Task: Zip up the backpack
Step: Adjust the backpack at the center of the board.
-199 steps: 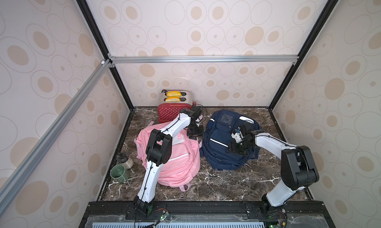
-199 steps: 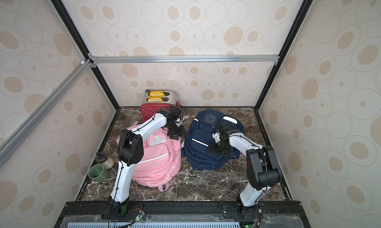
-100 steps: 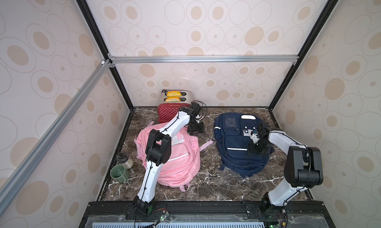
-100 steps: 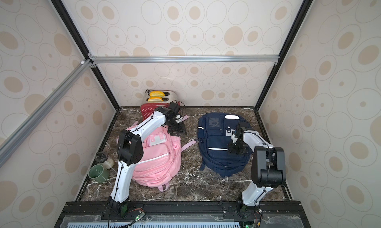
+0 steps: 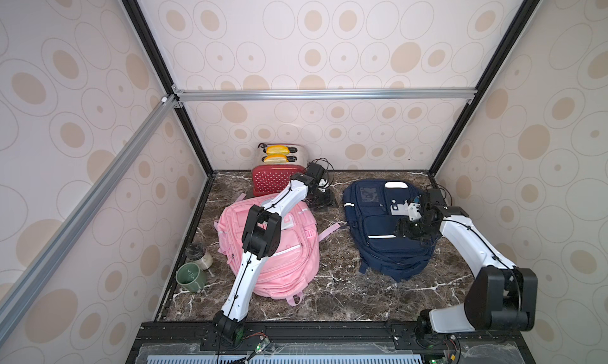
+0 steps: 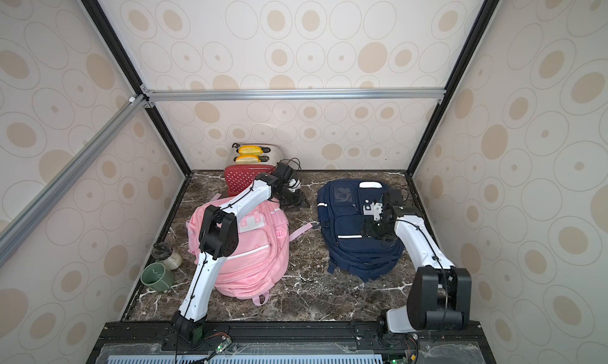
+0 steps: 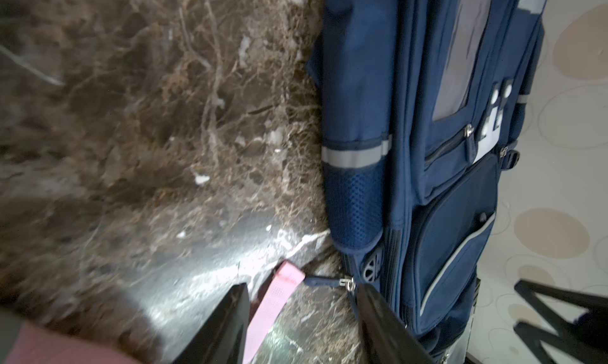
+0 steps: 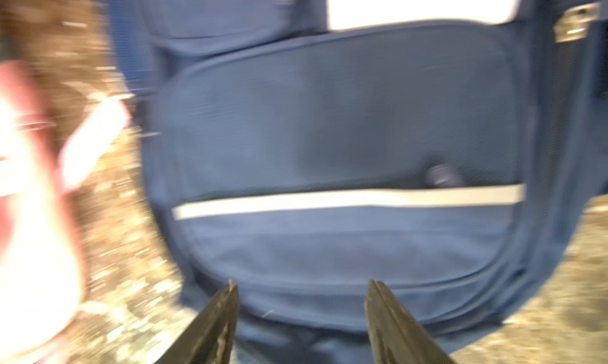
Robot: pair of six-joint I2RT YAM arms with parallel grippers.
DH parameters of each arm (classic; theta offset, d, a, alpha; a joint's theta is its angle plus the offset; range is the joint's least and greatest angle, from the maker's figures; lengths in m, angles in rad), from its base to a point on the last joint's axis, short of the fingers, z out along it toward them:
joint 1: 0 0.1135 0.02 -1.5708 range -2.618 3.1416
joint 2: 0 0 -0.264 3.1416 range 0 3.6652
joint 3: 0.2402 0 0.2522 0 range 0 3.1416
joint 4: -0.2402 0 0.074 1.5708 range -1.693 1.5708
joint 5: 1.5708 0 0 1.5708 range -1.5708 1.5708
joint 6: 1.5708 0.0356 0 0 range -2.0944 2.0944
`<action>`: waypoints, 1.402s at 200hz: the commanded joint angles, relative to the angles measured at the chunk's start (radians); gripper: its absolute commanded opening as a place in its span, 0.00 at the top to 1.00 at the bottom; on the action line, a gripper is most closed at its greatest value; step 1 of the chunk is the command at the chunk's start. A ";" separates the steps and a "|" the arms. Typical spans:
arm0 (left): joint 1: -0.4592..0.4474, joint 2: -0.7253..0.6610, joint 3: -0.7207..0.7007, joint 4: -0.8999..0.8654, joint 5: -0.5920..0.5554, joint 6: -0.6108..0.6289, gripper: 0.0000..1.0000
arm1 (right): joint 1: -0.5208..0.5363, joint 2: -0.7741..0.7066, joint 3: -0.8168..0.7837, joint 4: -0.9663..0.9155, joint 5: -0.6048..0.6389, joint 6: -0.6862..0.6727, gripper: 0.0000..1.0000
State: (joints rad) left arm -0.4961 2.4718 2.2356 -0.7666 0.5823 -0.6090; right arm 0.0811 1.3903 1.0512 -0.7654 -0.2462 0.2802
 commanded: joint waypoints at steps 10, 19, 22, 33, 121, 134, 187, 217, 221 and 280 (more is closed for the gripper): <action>-0.028 0.057 0.065 0.164 0.098 -0.096 0.45 | 0.037 -0.018 -0.111 0.003 -0.157 0.109 0.34; -0.035 0.066 0.064 0.182 0.102 -0.109 0.45 | 0.046 -0.023 -0.127 0.012 -0.171 0.109 0.34; -0.036 0.068 0.064 0.183 0.102 -0.111 0.45 | 0.049 -0.023 -0.129 0.013 -0.173 0.109 0.34; -0.042 0.077 0.065 0.187 0.105 -0.119 0.45 | 0.052 -0.022 -0.142 0.019 -0.189 0.104 0.34; -0.099 0.128 0.023 0.291 0.131 -0.222 0.49 | 0.086 -0.029 -0.262 0.034 -0.188 0.065 0.35; -0.107 0.127 -0.002 0.316 0.131 -0.241 0.67 | 0.086 -0.025 -0.271 0.028 -0.190 0.061 0.35; -0.101 0.034 -0.132 0.303 0.083 -0.193 1.00 | 0.087 0.035 -0.249 0.039 -0.144 0.034 0.35; -0.083 -0.074 -0.245 0.305 0.067 -0.172 1.00 | 0.085 0.107 -0.197 0.052 -0.114 0.014 0.35; -0.082 -0.087 -0.261 0.305 0.068 -0.169 1.00 | 0.085 0.122 -0.188 0.055 -0.107 0.012 0.35; -0.075 -0.248 -0.374 0.297 0.064 -0.156 1.00 | 0.037 0.280 -0.080 0.103 -0.060 -0.007 0.38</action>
State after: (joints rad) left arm -0.5632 2.2951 1.8587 -0.4404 0.6182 -0.7944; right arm 0.1490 1.5978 0.9443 -0.7631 -0.3805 0.2985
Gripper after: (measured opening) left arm 0.040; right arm 0.620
